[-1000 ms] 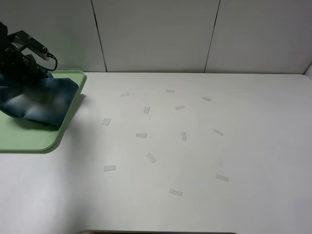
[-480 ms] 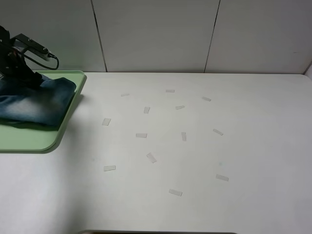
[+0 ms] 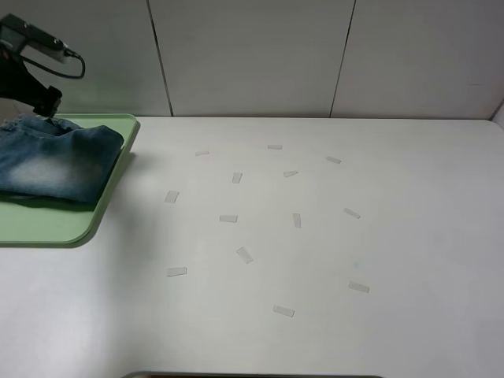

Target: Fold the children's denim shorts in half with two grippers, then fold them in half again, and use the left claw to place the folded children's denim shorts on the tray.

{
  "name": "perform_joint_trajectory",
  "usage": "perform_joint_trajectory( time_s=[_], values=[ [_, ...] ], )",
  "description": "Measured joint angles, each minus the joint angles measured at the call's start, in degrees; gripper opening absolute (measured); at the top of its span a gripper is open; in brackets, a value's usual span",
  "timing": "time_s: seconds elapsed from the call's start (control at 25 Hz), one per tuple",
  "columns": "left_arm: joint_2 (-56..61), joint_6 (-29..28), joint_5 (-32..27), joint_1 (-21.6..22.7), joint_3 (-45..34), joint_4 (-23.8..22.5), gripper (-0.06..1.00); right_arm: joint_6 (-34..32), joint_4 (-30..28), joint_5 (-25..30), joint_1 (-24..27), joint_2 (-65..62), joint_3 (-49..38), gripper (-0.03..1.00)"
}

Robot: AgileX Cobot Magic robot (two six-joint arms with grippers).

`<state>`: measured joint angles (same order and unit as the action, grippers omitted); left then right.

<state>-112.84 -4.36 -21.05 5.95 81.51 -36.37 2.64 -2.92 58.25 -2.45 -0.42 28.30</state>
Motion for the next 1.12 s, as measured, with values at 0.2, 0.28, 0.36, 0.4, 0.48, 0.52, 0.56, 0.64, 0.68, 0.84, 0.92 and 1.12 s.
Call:
perform_joint_trajectory(
  time_s=[0.2,0.28,0.36,0.4,0.48,0.52,0.56,0.64,0.68,0.84,0.92,1.12],
  values=[
    [7.9,0.0,0.7,0.0,0.0,0.0,0.99,0.0,0.0,0.0,0.0,0.0,0.0,0.69],
    [10.8,-0.2,0.7,0.0,0.0,1.0,0.99,0.0,0.0,0.0,0.0,0.0,0.0,0.69],
    [14.3,-0.4,1.2,0.0,-0.8,2.8,0.99,0.0,0.0,0.0,0.0,0.0,0.0,0.69],
    [16.3,-0.6,1.4,-0.1,-1.7,4.3,0.99,0.0,0.0,0.0,0.0,0.0,0.0,0.69],
    [20.3,-0.6,2.1,-0.1,-4.3,7.6,0.99,0.0,0.0,0.0,0.0,0.0,0.0,0.69],
    [22.7,-0.6,2.7,-0.1,-5.7,9.4,0.99,0.0,0.0,0.0,0.0,0.0,0.0,0.69],
    [24.7,-0.6,3.6,-0.1,-7.6,10.9,0.99,0.0,0.0,0.0,0.0,0.0,0.0,0.69],
    [29.8,-0.6,4.9,-0.1,-11.3,13.3,0.99,0.0,0.0,0.0,0.0,0.0,0.0,0.69],
    [32.6,-0.6,5.3,-0.1,-13.0,14.2,0.99,0.0,0.0,0.0,0.0,0.0,0.0,0.69],
    [45.1,-0.6,6.9,-0.1,-22.0,18.7,0.99,0.0,0.0,0.0,0.0,0.0,0.0,0.69],
    [51.8,-0.6,9.0,-0.1,-26.7,20.0,0.99,0.0,0.0,0.0,0.0,0.0,0.0,0.69],
    [70.0,-1.7,11.1,-0.1,-36.9,20.7,0.99,0.0,0.0,0.0,0.0,0.0,0.0,0.69]
  ],
)
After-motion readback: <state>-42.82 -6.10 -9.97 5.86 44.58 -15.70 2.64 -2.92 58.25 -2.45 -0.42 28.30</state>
